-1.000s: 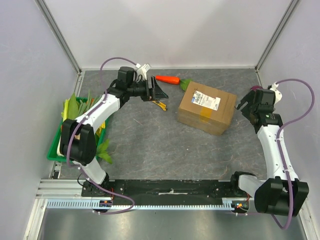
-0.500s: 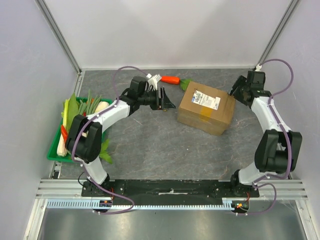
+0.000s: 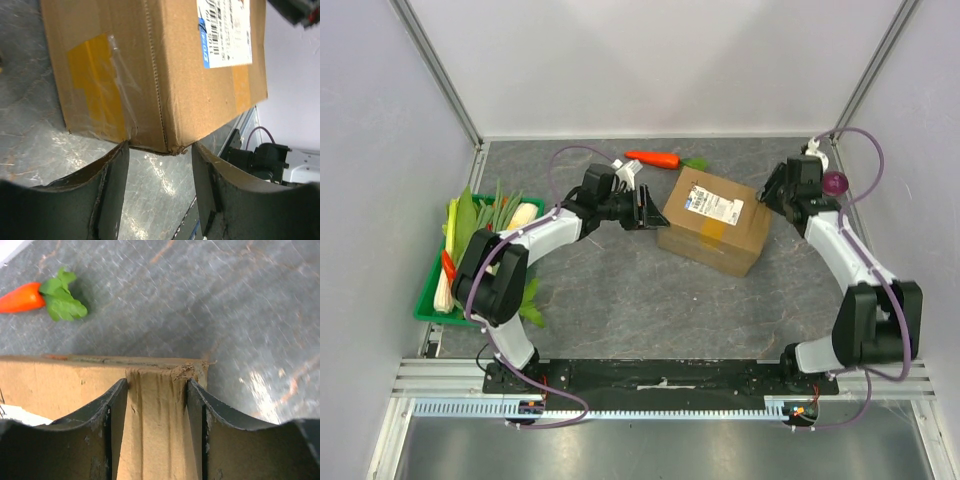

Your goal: Unpack the express box

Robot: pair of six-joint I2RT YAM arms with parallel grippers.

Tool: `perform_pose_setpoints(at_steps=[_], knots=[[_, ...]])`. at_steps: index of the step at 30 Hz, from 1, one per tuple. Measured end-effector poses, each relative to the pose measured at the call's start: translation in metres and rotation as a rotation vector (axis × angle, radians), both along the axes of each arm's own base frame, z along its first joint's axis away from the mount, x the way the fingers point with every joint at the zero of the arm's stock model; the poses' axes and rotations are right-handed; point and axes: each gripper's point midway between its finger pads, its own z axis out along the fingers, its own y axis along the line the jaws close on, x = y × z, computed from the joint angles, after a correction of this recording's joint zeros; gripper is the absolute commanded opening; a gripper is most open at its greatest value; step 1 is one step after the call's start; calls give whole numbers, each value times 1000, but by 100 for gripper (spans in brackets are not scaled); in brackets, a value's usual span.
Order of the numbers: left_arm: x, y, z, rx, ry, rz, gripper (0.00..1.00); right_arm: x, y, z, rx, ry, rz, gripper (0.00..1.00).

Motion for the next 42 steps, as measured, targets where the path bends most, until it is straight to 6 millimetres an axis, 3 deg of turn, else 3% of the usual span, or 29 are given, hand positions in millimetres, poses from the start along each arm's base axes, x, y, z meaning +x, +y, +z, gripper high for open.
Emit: perform_pose_setpoints(at_steps=[5, 8, 11, 14, 20, 24, 28, 34, 35, 42], knots=[[19, 7, 0, 28, -6, 62, 58, -52, 6, 1, -24, 20, -83, 61], [31, 2, -2, 43, -11, 79, 62, -83, 28, 3, -1, 40, -48, 70], [45, -5, -5, 57, -15, 94, 68, -99, 38, 10, 18, 44, -34, 82], [53, -8, -3, 67, -25, 103, 72, -105, 29, 18, -10, 38, -69, 88], [50, -3, 7, 75, -44, 120, 77, -93, 12, 63, -89, -59, -118, 90], [46, -1, 21, 51, -75, 118, 80, -75, 12, 78, -129, -87, -95, 87], [49, -5, 35, 8, -105, 109, 80, -52, 20, 64, -162, -47, -43, 85], [49, -14, 42, -58, -80, 86, 78, -34, 35, 42, -137, -13, 65, 85], [50, -20, 34, -80, -38, 73, 76, -25, 43, 38, -106, -21, 119, 85], [47, -30, 1, -76, 77, 18, 57, -17, 63, 16, -68, 15, 267, 85]])
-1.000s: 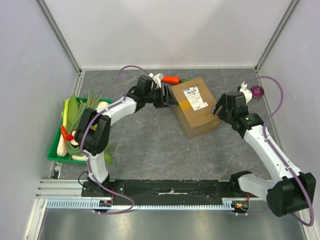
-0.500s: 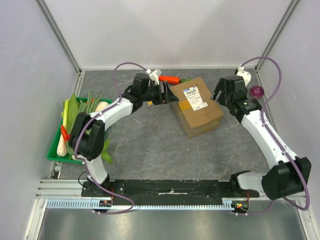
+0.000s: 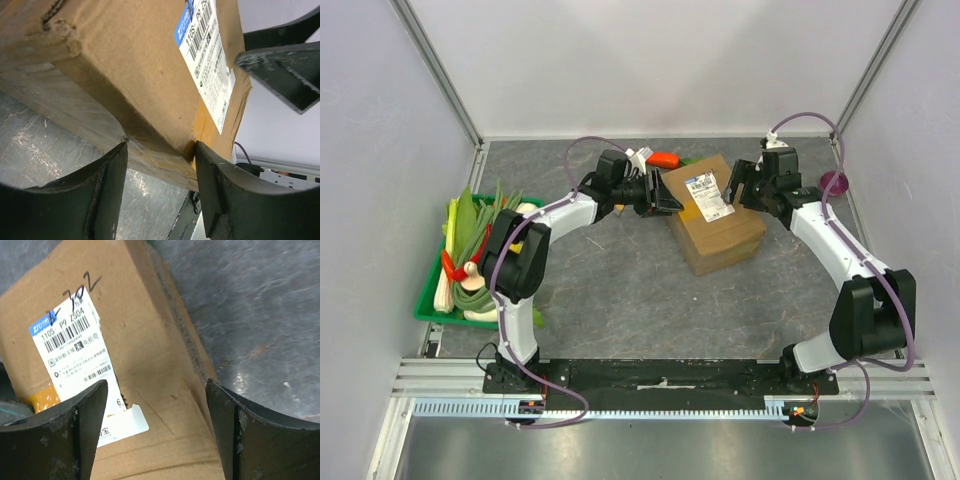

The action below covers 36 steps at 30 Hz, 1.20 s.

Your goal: Unpack the express box

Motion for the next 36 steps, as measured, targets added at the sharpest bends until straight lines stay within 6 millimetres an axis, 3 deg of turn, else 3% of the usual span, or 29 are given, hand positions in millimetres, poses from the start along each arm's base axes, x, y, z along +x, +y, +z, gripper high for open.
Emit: perform_pose_setpoints(at_steps=[5, 9, 22, 25, 28, 31, 36], knots=[[-4, 2, 2, -8, 14, -26, 40, -2, 16, -14, 37, 42, 96, 82], [-9, 8, 4, -10, 13, -25, 37, -3, 26, -9, 78, 34, 145, 82], [-30, 50, -8, 37, 78, 14, 40, -22, 78, 50, 258, -70, 345, 82], [-41, 56, -22, 77, 118, 19, 41, -28, 97, 62, 282, -103, 389, 82], [-55, 67, -51, 158, 187, 47, 41, -43, 125, 69, 314, -104, 459, 82], [-69, 76, -72, 224, 256, 61, 41, -62, 146, 59, 335, -60, 512, 82], [-71, 83, -82, 274, 276, 86, 44, -84, 159, 39, 331, 20, 544, 82]])
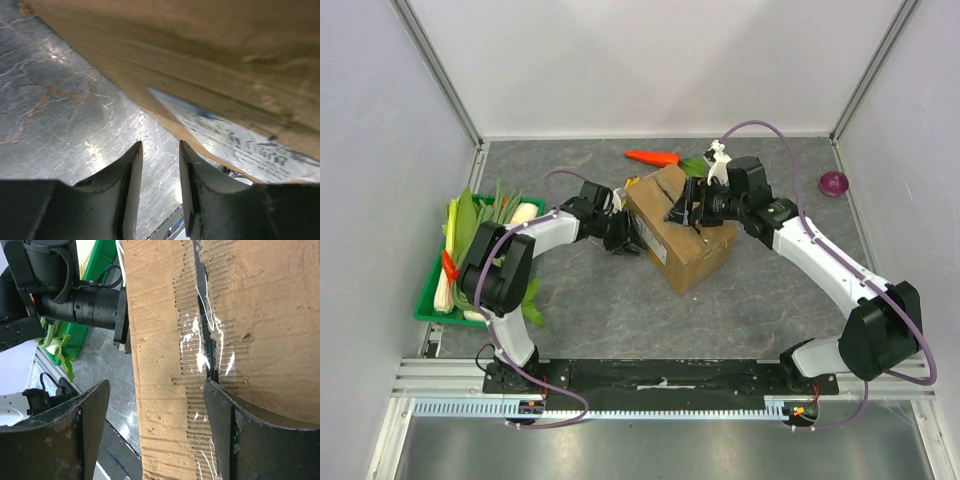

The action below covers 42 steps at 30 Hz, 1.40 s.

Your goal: Unpack the express box

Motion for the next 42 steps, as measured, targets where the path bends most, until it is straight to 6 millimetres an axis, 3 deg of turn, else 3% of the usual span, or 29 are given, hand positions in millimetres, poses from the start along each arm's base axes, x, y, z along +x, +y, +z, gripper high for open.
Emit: perform_pose_setpoints(at_steps=[5, 11, 15, 19, 25, 30, 34, 42], knots=[[5, 10, -3, 61, -12, 44, 50, 2, -2, 12, -1, -11, -32, 85], [19, 26, 27, 95, -116, 120, 56, 26, -14, 79, 12, -193, -144, 89], [28, 33, 45, 85, -165, 150, 59, 41, -34, 99, -31, -287, -233, 91], [29, 28, 53, 29, -178, 129, 59, 64, -54, 79, -93, -265, -288, 90], [17, 13, 73, -138, -256, 62, 65, 90, -70, 12, -128, -95, -281, 88], [9, 6, 109, -257, -381, 15, 67, 70, -61, -23, -101, 18, -214, 83], [15, 2, 131, -303, -468, 7, 67, 53, -55, -45, -75, 92, -184, 77], [31, -13, 117, -359, -376, -17, 63, 36, -62, -49, -50, 121, -220, 70]])
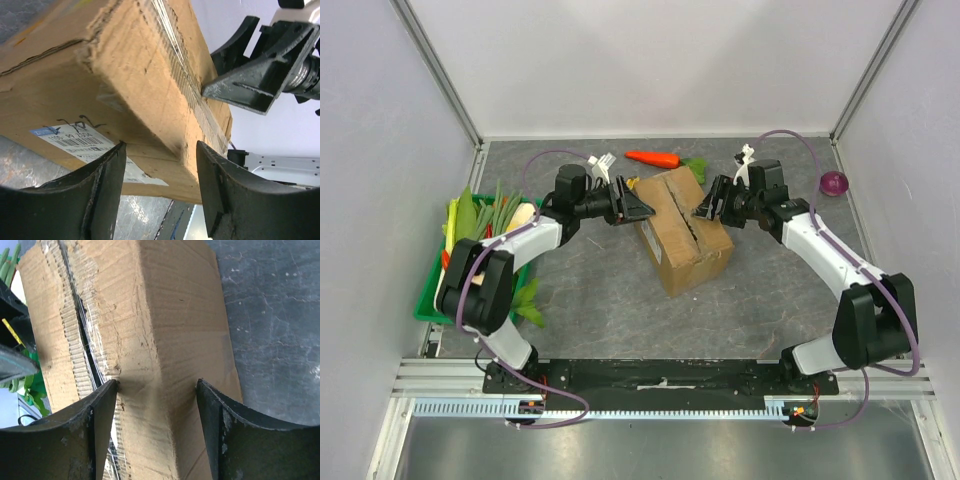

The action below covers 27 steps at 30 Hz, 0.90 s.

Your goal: Unpack the express box

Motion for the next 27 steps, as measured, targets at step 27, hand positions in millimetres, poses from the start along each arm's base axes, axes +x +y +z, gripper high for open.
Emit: perform_pose_setpoints(at_steps=[27], knots=[[90, 61, -5, 257, -18, 288, 95, 13, -53, 119, -132, -308, -255, 85]])
